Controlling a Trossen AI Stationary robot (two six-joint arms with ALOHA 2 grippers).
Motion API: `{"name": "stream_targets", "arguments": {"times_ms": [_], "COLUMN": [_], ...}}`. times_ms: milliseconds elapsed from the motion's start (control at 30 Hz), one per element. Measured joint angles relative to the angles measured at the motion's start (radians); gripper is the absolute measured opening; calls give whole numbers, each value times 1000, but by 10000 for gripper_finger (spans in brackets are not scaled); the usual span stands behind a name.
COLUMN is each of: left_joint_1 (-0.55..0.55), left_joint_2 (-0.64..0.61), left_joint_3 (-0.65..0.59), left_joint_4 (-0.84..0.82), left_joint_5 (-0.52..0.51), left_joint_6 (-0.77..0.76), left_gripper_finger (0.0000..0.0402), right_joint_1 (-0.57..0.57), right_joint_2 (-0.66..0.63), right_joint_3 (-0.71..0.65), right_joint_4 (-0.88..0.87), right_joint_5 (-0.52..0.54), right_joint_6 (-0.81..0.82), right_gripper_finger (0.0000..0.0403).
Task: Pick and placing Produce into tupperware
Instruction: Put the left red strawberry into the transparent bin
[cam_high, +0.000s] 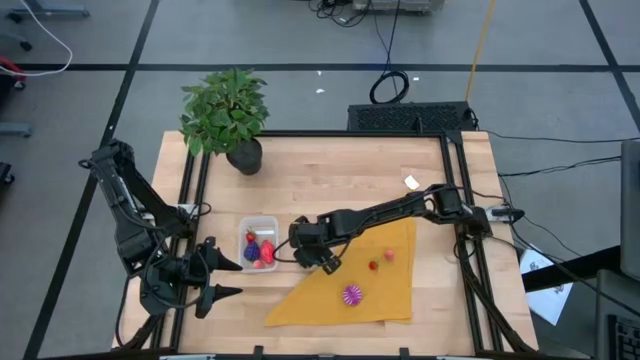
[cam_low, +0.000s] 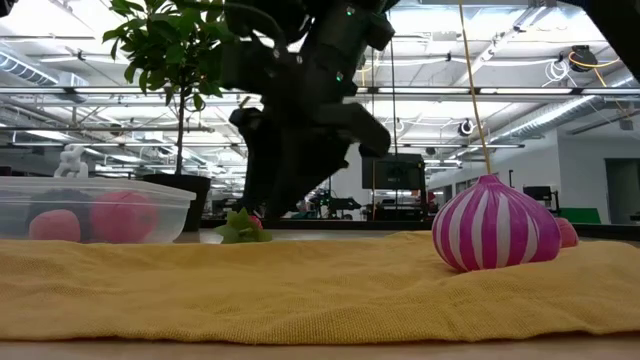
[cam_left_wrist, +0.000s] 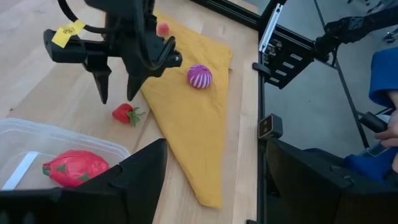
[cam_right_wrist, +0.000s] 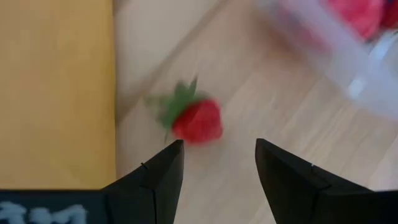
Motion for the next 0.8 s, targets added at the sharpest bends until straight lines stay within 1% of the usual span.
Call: {"name": "stream_targets", "arguments": {"times_ms": [100,233,467,633,800], "left_joint_1": [0,0,0,0,0], "left_joint_2": [0,0,0,0,0], "left_joint_3": [0,0,0,0,0], "left_joint_4": [0,-1,-1,-2,-3], "left_joint_5": [0,1,2,2,2], "left_joint_6": [0,1,4,4,5], "left_gripper_finger": [280,280,280,280,280], "right_joint_1": [1,3,2,0,-1], "right_joint_2": [2,1,8,11,54], "right_joint_3": [0,0,0,0,0], "right_joint_4": [-5,-3,21,49,55], "right_joint_5": [-2,-56,-60,-73,-77], "right_joint_6": [-9,-16,-74,-81,-84], "right_gripper_finger": [189,189,189,189,189]}}
